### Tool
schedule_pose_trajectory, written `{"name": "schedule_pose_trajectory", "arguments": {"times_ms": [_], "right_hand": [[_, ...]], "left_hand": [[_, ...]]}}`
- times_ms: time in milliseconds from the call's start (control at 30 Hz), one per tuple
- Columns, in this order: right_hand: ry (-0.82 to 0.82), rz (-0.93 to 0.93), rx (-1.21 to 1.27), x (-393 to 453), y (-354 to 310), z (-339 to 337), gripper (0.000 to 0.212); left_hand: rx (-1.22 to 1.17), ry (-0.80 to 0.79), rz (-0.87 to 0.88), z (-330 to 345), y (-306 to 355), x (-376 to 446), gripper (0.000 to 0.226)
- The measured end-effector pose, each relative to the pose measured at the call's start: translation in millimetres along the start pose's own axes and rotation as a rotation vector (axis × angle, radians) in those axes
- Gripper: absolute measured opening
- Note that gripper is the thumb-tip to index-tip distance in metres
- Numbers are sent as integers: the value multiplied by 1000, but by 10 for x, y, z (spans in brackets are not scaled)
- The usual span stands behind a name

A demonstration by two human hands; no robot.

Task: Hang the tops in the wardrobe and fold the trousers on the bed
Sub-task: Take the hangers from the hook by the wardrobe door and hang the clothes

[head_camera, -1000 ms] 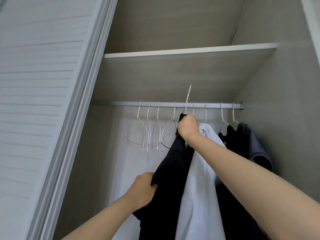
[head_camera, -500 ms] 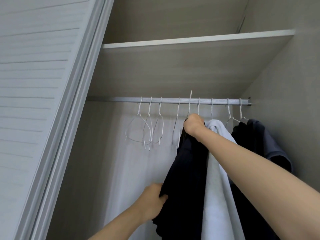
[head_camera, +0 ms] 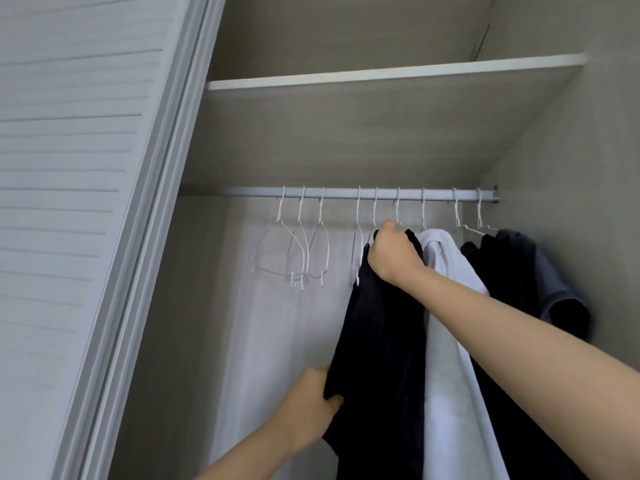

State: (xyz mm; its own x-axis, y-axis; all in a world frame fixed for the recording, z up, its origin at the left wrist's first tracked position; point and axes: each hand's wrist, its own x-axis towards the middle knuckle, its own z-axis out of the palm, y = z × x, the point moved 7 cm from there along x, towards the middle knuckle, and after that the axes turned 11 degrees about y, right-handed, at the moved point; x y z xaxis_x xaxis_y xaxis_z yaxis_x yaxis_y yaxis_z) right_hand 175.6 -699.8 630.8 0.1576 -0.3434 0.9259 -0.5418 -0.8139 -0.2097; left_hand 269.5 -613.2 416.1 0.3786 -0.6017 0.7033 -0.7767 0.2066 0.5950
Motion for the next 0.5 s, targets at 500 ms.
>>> {"name": "schedule_pose_trajectory", "arguments": {"times_ms": [500], "right_hand": [[-88,-523,-359,-1560,-297,-259,51]], "left_hand": [[-91,130,-156,-398,-22,-738,13]]}}
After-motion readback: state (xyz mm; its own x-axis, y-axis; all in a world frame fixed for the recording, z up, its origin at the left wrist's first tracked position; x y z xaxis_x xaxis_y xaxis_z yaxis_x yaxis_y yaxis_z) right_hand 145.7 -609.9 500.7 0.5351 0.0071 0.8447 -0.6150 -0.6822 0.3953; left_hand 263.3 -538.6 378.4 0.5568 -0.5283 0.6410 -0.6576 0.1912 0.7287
